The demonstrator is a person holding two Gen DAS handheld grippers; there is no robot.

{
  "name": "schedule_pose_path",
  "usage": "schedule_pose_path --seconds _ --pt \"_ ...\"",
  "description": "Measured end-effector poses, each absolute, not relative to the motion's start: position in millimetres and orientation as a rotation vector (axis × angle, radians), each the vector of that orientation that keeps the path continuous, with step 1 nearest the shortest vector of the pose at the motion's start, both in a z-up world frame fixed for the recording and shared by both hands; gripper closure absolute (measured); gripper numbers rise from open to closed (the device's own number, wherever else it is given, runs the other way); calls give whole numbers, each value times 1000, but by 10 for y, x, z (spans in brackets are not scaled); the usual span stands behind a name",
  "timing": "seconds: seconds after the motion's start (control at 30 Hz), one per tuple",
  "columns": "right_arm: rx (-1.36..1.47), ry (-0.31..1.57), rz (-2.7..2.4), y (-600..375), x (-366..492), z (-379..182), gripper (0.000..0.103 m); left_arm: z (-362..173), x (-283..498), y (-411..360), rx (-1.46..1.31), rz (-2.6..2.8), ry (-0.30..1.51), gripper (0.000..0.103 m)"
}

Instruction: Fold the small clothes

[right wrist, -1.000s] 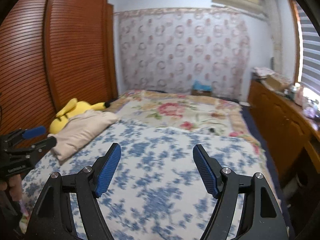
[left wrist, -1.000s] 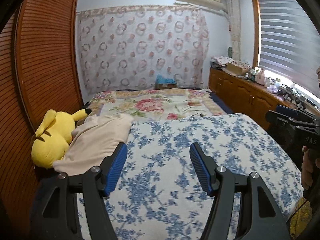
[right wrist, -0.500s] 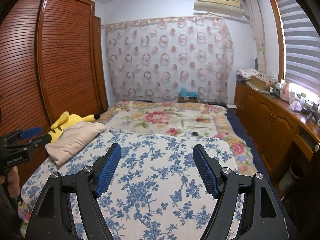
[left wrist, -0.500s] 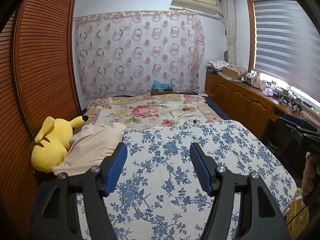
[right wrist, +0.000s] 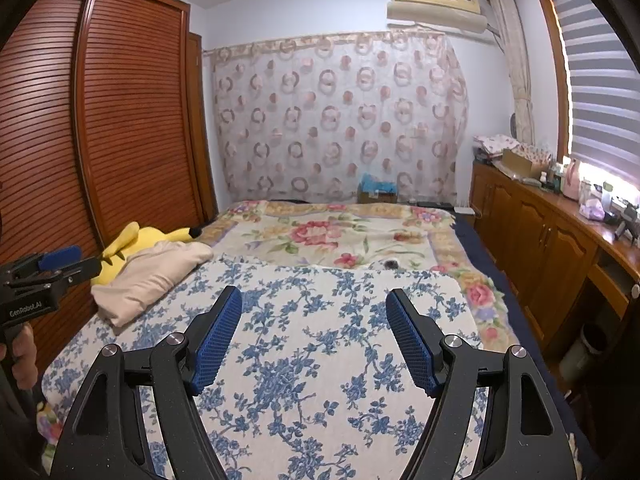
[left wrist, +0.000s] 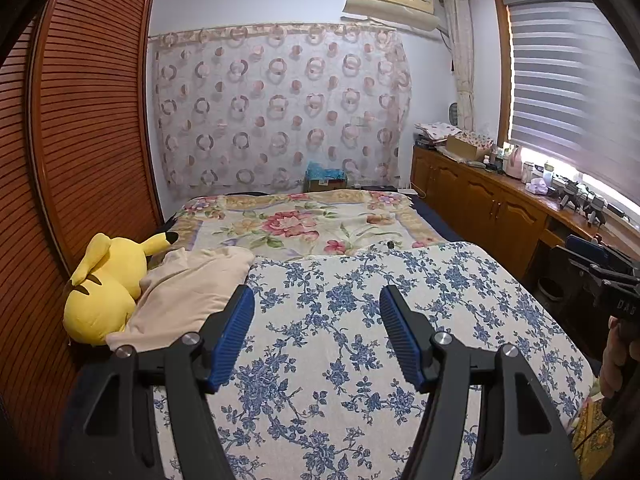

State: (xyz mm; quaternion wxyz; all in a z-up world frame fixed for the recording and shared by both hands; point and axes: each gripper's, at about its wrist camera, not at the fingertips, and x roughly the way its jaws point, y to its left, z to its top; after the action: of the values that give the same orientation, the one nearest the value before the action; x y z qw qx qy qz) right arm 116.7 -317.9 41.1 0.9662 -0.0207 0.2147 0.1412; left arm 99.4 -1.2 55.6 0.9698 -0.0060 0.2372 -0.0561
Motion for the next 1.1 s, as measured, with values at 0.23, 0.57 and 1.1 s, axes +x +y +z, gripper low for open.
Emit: schedule_pose_path --seconds 0.23,0.57,1.1 --pt "-41 436 288 -3181 1172 406 27 562 993 -19 -11 -113 477 38" --pt "-41 436 288 -3183 1173 403 27 556 983 -36 -11 -115 476 38" --pt "-40 434 289 -3171 1165 393 27 581 950 -106 -9 -120 471 38"
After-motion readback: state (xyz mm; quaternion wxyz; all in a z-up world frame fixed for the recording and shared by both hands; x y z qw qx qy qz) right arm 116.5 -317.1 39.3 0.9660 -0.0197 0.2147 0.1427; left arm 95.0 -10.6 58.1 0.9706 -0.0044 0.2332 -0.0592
